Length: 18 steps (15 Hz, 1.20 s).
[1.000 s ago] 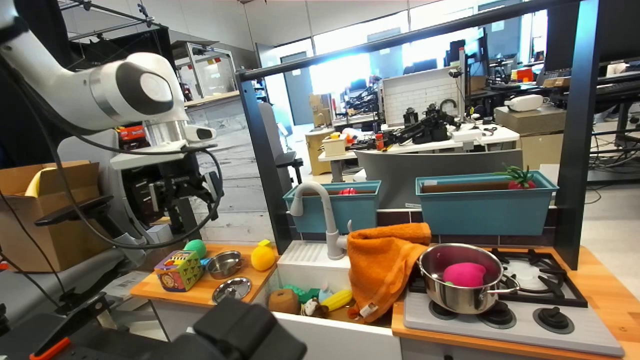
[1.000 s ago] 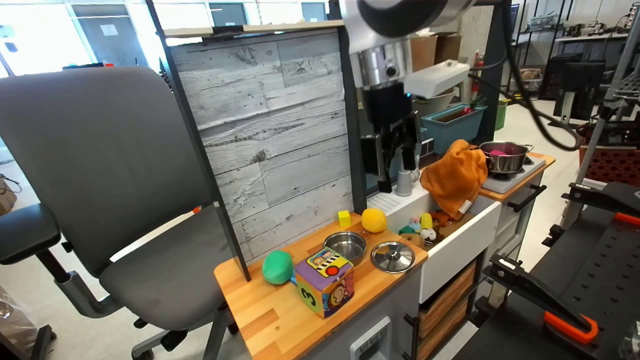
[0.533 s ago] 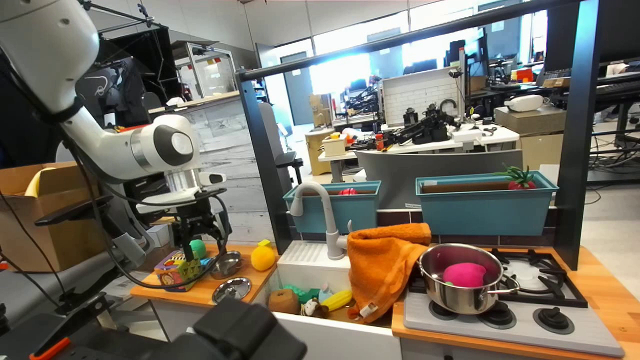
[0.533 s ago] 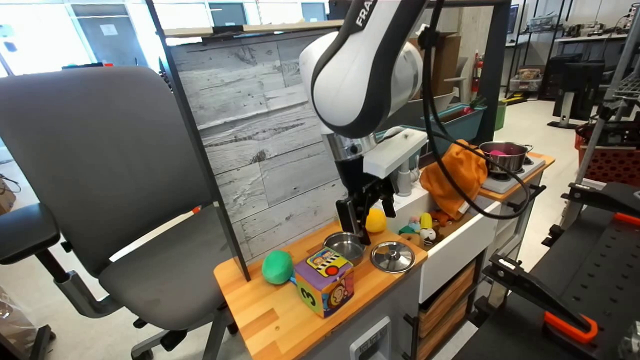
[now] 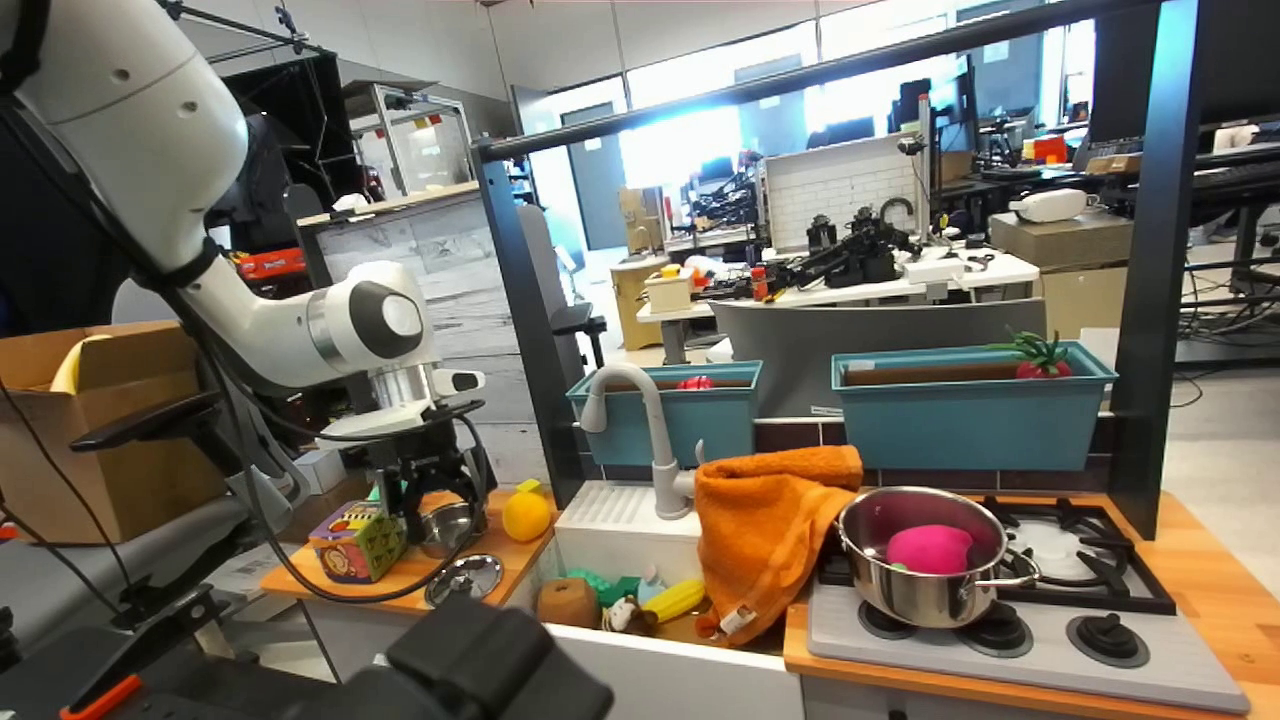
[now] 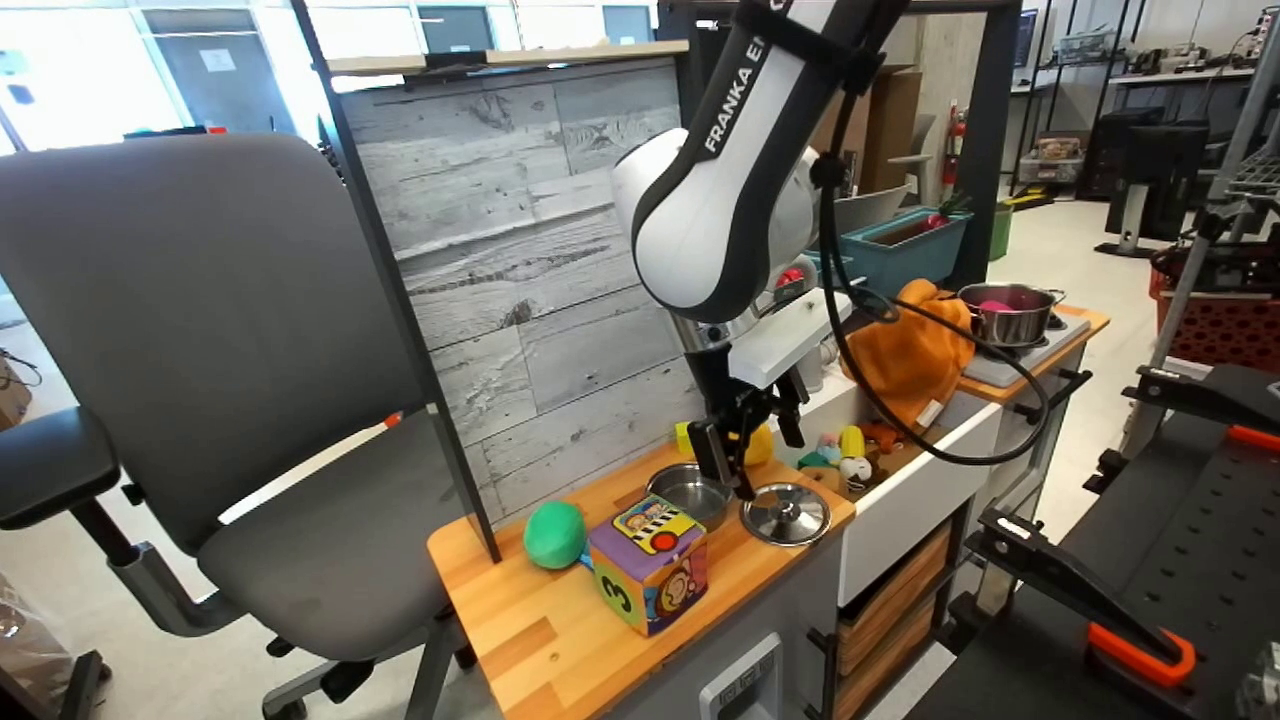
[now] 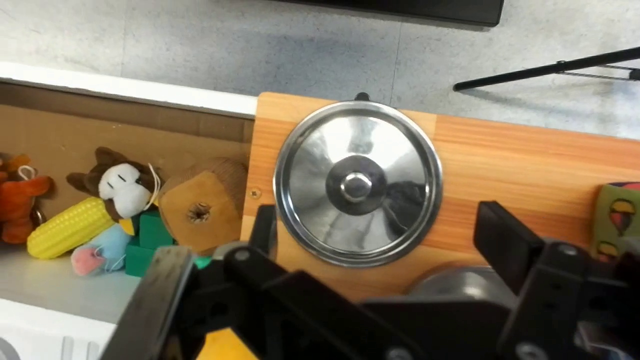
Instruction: Pick up the lid and close the pot
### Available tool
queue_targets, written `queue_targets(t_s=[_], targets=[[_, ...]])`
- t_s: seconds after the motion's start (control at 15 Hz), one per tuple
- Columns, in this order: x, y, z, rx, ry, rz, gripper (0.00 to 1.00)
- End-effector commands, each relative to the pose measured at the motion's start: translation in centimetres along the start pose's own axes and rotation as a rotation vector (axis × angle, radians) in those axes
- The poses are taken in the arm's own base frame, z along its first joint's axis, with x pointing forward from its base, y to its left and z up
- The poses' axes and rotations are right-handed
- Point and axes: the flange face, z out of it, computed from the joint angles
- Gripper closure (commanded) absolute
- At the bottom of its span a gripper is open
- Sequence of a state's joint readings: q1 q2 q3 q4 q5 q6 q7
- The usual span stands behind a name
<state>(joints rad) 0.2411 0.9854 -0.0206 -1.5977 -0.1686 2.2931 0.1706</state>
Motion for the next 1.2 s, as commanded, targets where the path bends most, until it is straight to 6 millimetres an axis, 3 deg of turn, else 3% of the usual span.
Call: queue_targets(t_s=[0.0,0.6,0.67,0.73,1.13], targets=[[1.7,1.0,1.6,-0.004,-0.065,0.050,0.00],[2.6,0.0,4.7,-0.001,-0.183,0.062,0.00],[2.8,-0.1,4.7,0.002,-0.188,0.064,0.25],[2.9,-0.1,4.8,0.003,-0.193,0.067,0.28],[3.5,0.1,4.6,0.013,-0.207,0.077,0.73]])
